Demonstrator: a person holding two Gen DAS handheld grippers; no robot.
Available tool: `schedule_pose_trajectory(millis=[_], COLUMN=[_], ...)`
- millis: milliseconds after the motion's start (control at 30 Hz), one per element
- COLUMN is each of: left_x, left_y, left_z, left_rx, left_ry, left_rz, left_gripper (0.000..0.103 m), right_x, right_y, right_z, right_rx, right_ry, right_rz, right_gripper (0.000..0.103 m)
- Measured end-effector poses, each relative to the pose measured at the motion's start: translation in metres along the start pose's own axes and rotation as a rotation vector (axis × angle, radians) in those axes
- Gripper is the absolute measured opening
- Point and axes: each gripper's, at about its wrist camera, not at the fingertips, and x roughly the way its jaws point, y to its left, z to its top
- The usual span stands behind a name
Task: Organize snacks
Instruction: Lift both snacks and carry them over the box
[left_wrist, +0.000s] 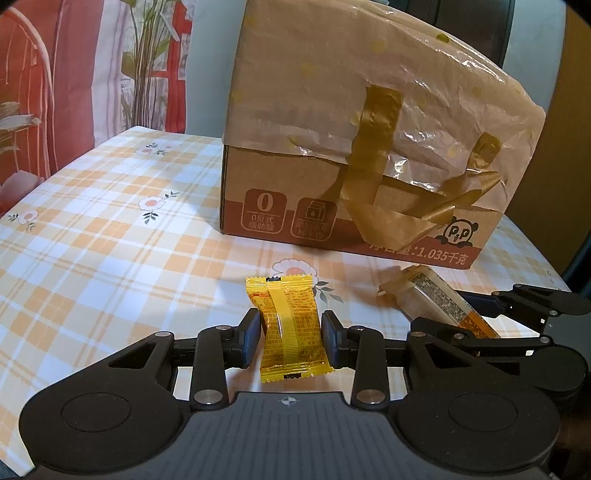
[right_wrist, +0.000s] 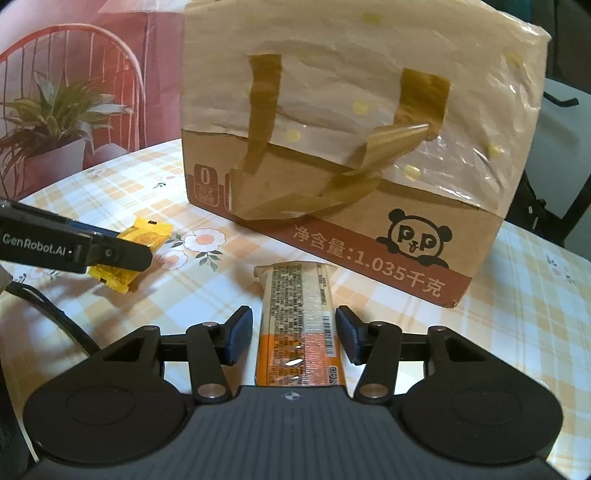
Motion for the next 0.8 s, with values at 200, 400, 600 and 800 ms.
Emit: schedule_pose_trajectory(millis=[200, 400, 600, 800], left_x=[0.001, 0.002, -0.010, -0.026], left_y=[0.000, -0.001, -0.005, -0.003], left_z=[-0.001, 0.000, 0.006, 0.017], left_rx=[0.000, 0.000, 0.017, 0.001], left_ry=[0.006, 0.006, -0.032, -0.077], left_rz=[-0.001, -0.002, -0.044, -0.060], left_gripper=[0.038, 0.038, 0.038, 0.038], right_x=[-0.001, 0.001, -0.004, -0.038], right_y=[0.001, 0.001, -0.007, -0.028], right_z=[0.000, 0.000, 0.000, -0.005], right_rx=[-0.013, -0.013, 0.027, 0.111], right_ry=[0.009, 0.010, -0.012, -0.018], right_rz=[-0.004, 0.002, 0.005, -0.025], right_gripper=[0.052, 0.048, 0.039, 0.039])
